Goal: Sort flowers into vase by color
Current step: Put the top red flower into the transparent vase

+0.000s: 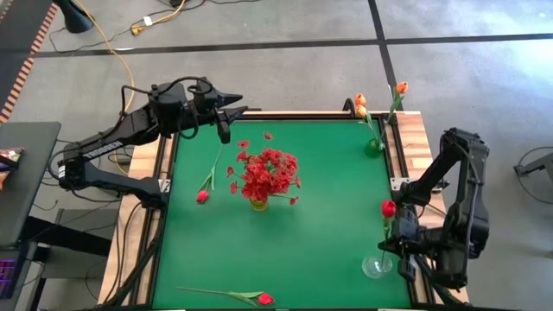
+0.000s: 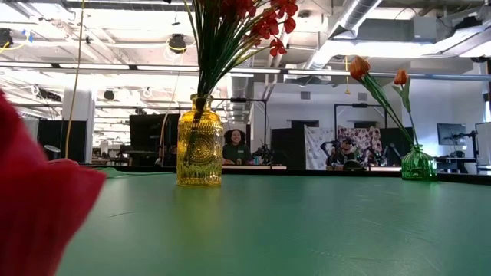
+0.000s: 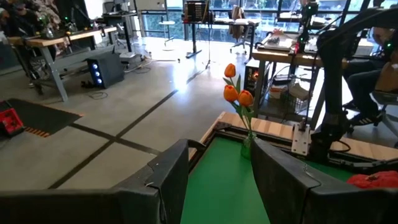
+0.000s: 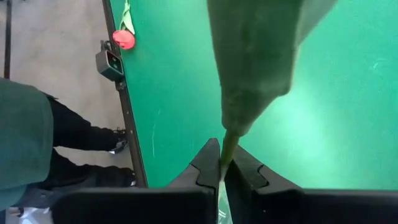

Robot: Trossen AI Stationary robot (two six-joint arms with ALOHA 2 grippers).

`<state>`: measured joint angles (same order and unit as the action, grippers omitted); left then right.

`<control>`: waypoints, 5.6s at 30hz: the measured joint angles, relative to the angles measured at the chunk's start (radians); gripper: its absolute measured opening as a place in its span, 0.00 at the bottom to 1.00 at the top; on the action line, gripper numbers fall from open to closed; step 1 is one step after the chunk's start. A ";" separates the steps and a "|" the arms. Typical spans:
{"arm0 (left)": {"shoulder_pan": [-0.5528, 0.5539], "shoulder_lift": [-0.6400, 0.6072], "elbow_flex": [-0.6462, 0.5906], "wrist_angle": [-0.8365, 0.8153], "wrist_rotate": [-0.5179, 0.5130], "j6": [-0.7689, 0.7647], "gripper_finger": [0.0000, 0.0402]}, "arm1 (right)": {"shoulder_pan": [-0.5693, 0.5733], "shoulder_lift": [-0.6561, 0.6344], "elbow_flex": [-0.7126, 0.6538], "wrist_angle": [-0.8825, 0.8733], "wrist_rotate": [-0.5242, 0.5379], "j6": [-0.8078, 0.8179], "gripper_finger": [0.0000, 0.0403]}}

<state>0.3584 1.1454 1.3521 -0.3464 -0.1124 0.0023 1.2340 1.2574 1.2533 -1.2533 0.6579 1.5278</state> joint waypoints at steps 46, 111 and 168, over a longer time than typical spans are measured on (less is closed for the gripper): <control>0.135 0.000 0.000 -0.301 -0.050 -0.102 0.37 | 0.001 -0.218 0.000 0.033 -0.396 0.249 0.50; 0.256 0.391 -0.603 -0.268 -0.006 -0.387 0.02 | -0.334 -0.407 0.000 -0.019 -0.114 -0.253 0.46; -0.023 0.523 0.374 0.588 0.743 -1.192 0.00 | -0.884 -0.136 0.000 1.195 0.322 -3.269 0.46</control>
<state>0.3358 1.6679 1.7260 0.2414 0.6306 -1.1902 0.3498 1.1213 1.2537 -0.0584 0.9799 -1.7412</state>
